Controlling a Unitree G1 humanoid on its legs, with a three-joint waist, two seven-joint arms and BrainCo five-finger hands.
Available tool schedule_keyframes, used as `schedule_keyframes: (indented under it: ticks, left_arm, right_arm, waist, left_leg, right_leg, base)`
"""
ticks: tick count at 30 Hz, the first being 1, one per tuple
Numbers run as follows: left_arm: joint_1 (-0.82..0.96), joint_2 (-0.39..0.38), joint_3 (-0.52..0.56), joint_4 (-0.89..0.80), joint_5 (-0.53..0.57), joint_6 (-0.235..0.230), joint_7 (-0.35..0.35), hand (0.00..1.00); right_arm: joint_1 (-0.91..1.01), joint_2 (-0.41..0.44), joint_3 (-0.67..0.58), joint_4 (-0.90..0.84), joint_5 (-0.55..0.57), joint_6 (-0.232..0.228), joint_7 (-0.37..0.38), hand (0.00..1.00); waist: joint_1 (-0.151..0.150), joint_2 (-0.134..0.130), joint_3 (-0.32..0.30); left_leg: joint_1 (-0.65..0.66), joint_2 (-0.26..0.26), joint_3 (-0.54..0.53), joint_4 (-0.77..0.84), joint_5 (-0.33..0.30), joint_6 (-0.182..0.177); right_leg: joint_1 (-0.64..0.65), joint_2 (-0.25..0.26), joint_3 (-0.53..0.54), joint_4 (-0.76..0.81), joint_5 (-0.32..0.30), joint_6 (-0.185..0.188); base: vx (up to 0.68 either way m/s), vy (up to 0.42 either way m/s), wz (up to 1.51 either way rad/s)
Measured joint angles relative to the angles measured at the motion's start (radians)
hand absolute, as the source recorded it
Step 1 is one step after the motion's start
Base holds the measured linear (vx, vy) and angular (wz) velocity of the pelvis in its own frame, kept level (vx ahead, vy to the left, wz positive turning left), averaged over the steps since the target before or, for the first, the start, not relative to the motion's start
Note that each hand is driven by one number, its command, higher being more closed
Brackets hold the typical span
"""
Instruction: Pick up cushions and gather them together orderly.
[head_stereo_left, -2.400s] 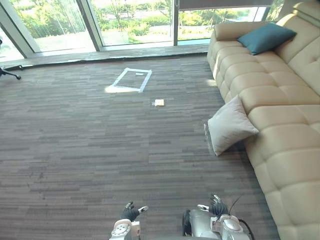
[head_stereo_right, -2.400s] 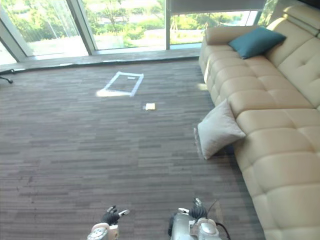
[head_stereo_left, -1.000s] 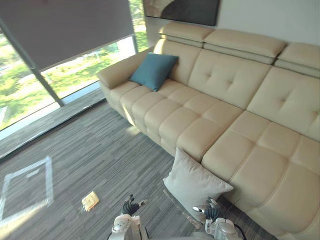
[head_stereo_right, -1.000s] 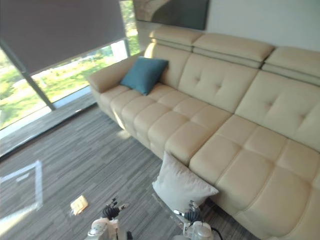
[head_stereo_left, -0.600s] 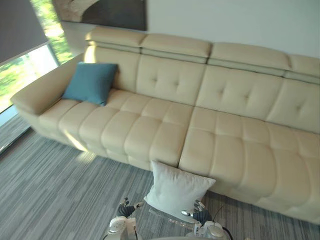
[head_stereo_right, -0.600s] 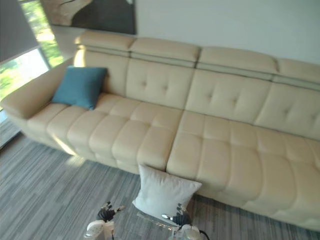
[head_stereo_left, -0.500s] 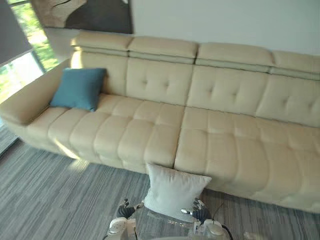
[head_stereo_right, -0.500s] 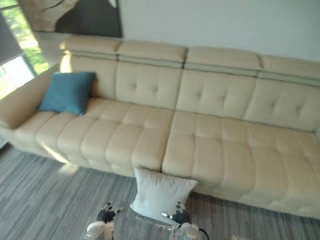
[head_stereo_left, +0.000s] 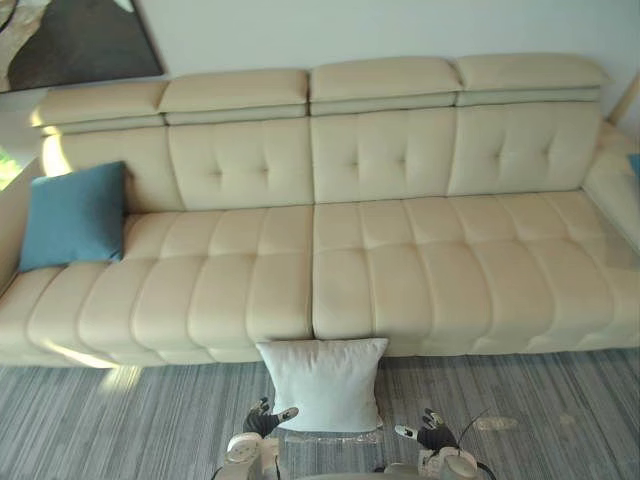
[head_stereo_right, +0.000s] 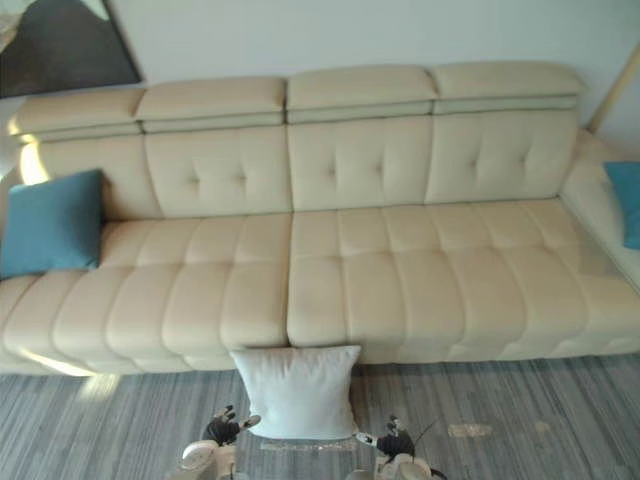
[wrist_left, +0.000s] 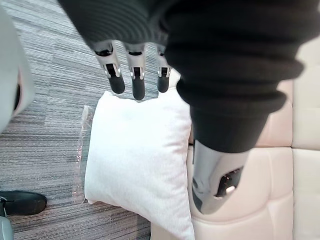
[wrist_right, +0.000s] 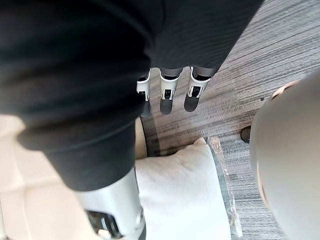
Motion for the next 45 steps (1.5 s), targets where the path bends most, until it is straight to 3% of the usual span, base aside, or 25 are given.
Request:
schedule_keyframes:
  ticks: [1,3,4,8,13,15,17,19,23,24,30,36,38,45]
  left_arm:
    - [0.0,0.0,0.001,-0.001,0.0,0.0,0.0,0.0]
    - [0.003,-0.011,0.001,-0.004,0.0,0.0,0.002,0.0]
    - [0.003,-0.016,0.004,-0.006,0.0,-0.002,0.003,0.0]
    - [0.018,0.004,0.007,-0.017,-0.001,-0.004,0.008,0.0]
    - [0.033,0.0,0.032,-0.036,-0.026,-0.012,0.034,0.0]
    - [0.024,-0.002,0.061,-0.041,-0.057,-0.014,0.053,0.0]
    - [-0.01,0.005,0.08,-0.051,-0.082,-0.014,0.068,0.0]
    - [-0.076,0.024,0.079,-0.083,-0.114,-0.014,0.09,0.0]
    - [-0.21,0.094,0.113,-0.138,-0.181,-0.02,0.144,0.0]
    - [-0.268,0.115,0.128,-0.163,-0.197,-0.022,0.162,0.0]
    - [-0.466,0.166,0.184,-0.208,-0.24,-0.033,0.198,0.0]
    - [-0.676,0.25,0.205,-0.225,-0.295,-0.033,0.225,0.0]
    - [-0.752,0.267,0.201,-0.243,-0.296,-0.034,0.224,0.0]
    - [-0.915,0.278,0.102,-0.284,-0.3,-0.034,0.226,0.0]
  right_arm:
    - [0.004,0.0,0.0,-0.003,0.0,0.0,0.0,0.0]
    - [0.013,-0.015,0.002,-0.006,0.0,-0.001,0.0,0.0]
    - [0.015,-0.025,0.004,0.001,0.0,0.002,-0.001,0.0]
    - [0.037,0.006,0.003,-0.006,0.0,-0.002,-0.003,0.0]
    - [0.042,0.004,0.0,-0.008,0.002,-0.01,-0.013,0.0]
    - [0.026,-0.004,-0.001,-0.016,0.006,-0.013,-0.024,0.0]
    - [-0.011,-0.012,0.0,-0.029,0.011,-0.013,-0.035,0.0]
    - [-0.078,-0.035,-0.003,-0.053,0.013,-0.021,-0.049,0.0]
    - [-0.22,-0.077,-0.021,-0.141,0.059,-0.031,-0.085,0.0]
    - [-0.284,-0.093,-0.04,-0.173,0.072,-0.042,-0.098,0.0]
    - [-0.476,-0.148,-0.052,-0.207,0.124,-0.062,-0.139,0.0]
    - [-0.732,-0.169,-0.067,-0.246,0.158,-0.068,-0.167,0.0]
    - [-0.846,-0.199,-0.049,-0.249,0.165,-0.075,-0.17,0.0]
    - [-1.021,-0.22,0.086,-0.323,0.165,-0.09,-0.17,0.0]
  waist:
    - [0.0,0.0,0.0]
    - [0.001,0.027,-0.002]
    - [0.006,0.032,-0.008]
    - [0.007,-0.009,-0.025]
    - [0.008,-0.001,-0.023]
    - [0.012,0.002,0.007]
    - [0.015,0.003,0.052]
    - [0.018,0.014,0.109]
    - [0.023,0.001,0.181]
    - [0.022,-0.005,0.223]
    - [0.02,-0.005,0.265]
    - [0.02,-0.014,0.332]
    - [0.021,-0.017,0.378]
    - [0.025,-0.018,0.414]
  left_leg:
    - [-0.01,-0.01,-0.035,-0.045,0.005,0.005]
    - [-0.027,-0.018,-0.109,-0.122,0.102,0.012]
    - [-0.031,-0.014,-0.098,-0.106,0.071,-0.014]
    - [0.005,-0.06,-0.045,-0.172,0.073,0.01]
    - [0.04,-0.084,-0.05,-0.197,0.077,0.016]
    - [0.036,-0.086,-0.054,-0.186,0.077,0.015]
    - [-0.05,-0.083,-0.066,-0.087,0.066,0.016]
    - [-0.252,-0.053,-0.097,0.121,0.022,0.018]
    - [-0.542,-0.002,-0.107,0.352,-0.062,0.006]
    - [-0.619,0.01,-0.111,0.423,-0.077,0.006]
    - [-0.932,0.019,-0.157,0.584,-0.084,0.016]
    - [-1.225,0.035,-0.188,0.676,-0.042,0.014]
    - [-1.31,0.037,-0.203,0.72,-0.038,0.01]
    - [-1.512,0.034,-0.224,0.807,-0.037,0.009]
  right_leg:
    - [0.002,0.0,0.019,0.005,-0.003,0.007]
    - [-0.01,0.022,0.047,0.03,-0.019,0.033]
    - [-0.013,0.026,0.074,0.046,-0.028,0.051]
    - [-0.021,-0.018,0.111,0.034,-0.023,0.076]
    - [0.001,-0.041,0.094,0.04,-0.044,0.098]
    - [-0.012,-0.045,0.089,0.083,-0.064,0.099]
    - [-0.088,-0.053,0.083,0.181,-0.082,0.094]
    - [-0.248,-0.048,0.048,0.324,-0.102,0.079]
    - [-0.525,-0.032,0.047,0.534,-0.174,0.044]
    - [-0.6,-0.031,0.051,0.599,-0.195,0.035]
    - [-0.901,-0.033,0.053,0.763,-0.214,0.031]
    - [-1.184,-0.03,0.044,0.864,-0.189,0.007]
    - [-1.266,-0.03,0.044,0.908,-0.185,0.001]
    - [-1.462,-0.035,0.048,1.002,-0.195,0.016]
  base:
    - [0.08,0.171,-0.67]
    - [0.03,0.187,-0.52]
    - [0.03,0.187,-0.46]
    - [0.07,0.158,-0.32]
    - [0.1,0.047,0.1]
    - [0.06,-0.029,0.11]
    - [-0.1,-0.085,0.2]
    - [-0.2,-0.1,0.33]
    - [-0.27,-0.071,0.06]
    - [-0.24,-0.05,-0.08]
    - [-0.24,-0.037,0.07]
    - [-0.12,-0.053,0.05]
    - [-0.05,-0.025,0.03]
    - [-0.04,-0.009,0.03]
